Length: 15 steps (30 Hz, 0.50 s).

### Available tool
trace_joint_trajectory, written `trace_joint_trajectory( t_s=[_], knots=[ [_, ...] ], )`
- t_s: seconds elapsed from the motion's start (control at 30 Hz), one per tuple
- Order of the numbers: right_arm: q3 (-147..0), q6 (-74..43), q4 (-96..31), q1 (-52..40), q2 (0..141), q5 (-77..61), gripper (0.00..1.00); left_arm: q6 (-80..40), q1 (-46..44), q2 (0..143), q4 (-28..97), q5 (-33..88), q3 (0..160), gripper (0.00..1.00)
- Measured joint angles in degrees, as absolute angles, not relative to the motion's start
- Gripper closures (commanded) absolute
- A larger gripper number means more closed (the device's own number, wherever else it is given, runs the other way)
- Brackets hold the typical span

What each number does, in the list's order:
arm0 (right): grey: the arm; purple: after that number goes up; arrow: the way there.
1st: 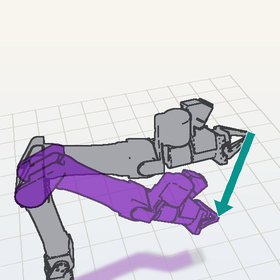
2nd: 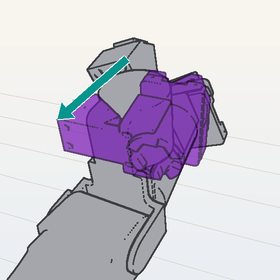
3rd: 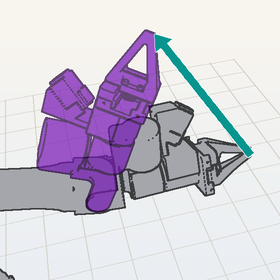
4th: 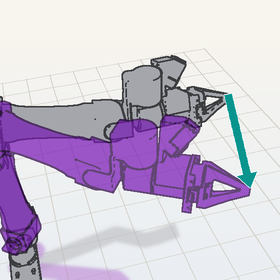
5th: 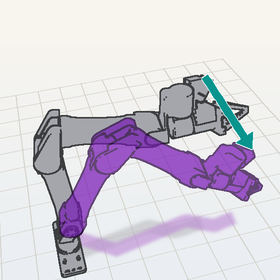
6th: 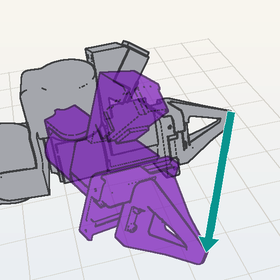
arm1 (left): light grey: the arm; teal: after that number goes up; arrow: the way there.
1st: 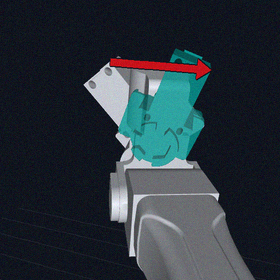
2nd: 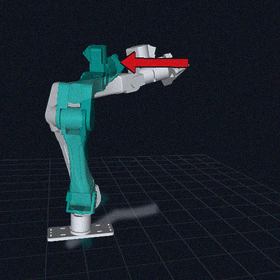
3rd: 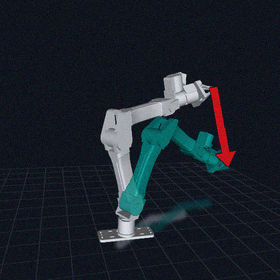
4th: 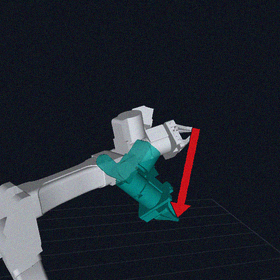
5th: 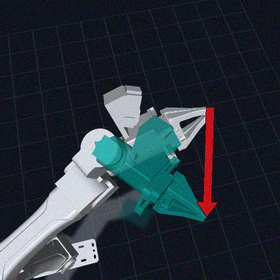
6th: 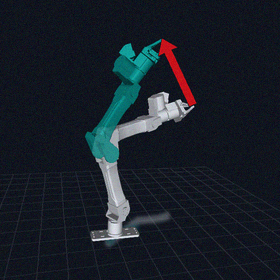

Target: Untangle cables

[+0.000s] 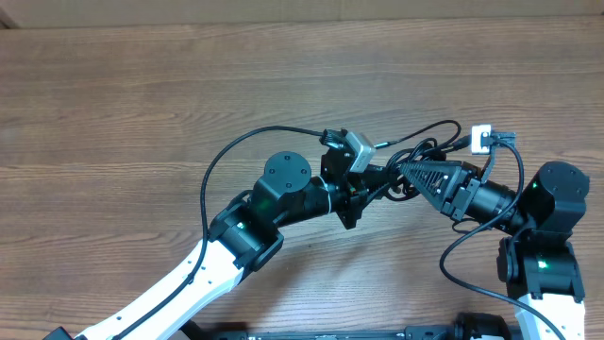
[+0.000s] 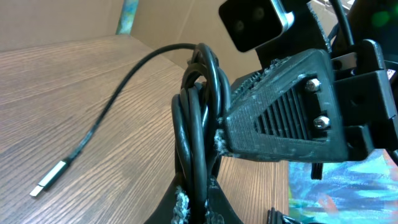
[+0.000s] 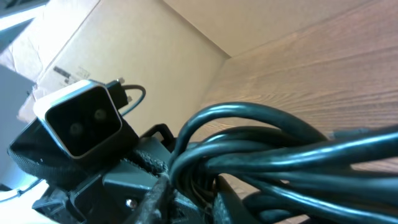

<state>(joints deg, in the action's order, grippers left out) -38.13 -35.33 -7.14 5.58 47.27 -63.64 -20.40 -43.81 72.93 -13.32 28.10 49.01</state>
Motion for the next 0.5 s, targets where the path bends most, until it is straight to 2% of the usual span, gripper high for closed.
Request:
trace_joint_trajectory(
  t_s=[0.03, 0.07, 0.1, 0.13, 0.17, 0.23, 0.5],
  knots=[
    [-38.1, -35.3, -7.1, 5.6, 47.3, -63.7, 0.60, -20.4, -43.8, 72.9, -13.3, 28.3, 49.0, 0.96],
    [-38.2, -34.9, -7.0, 5.6, 47.3, -63.8, 0.60, -20.4, -43.8, 72.9, -13.3, 28.6, 49.0, 0.96],
    [-38.2, -34.9, -6.9, 5.5, 47.3, -63.9, 0.63, -20.4, -43.8, 72.9, -13.2, 29.3, 49.0, 0.96],
    [-38.2, -34.6, -6.9, 5.5, 47.3, -64.0, 0.70, -20.4, -43.8, 73.0, -13.2, 29.7, 49.0, 0.96],
    [-38.2, -34.5, -6.9, 5.5, 47.3, -63.9, 0.83, -20.3, -43.8, 73.0, -13.2, 30.1, 49.0, 0.96],
    [-38.2, -34.8, -7.1, 5.5, 47.8, -63.8, 0.95, -19.6, -43.8, 73.0, -13.3, 31.2, 49.0, 0.96],
    [-38.2, -34.5, -7.0, 5.5, 48.8, -64.6, 0.96, -19.5, -43.8, 73.0, -13.3, 29.7, 49.0, 0.96]
  ],
)
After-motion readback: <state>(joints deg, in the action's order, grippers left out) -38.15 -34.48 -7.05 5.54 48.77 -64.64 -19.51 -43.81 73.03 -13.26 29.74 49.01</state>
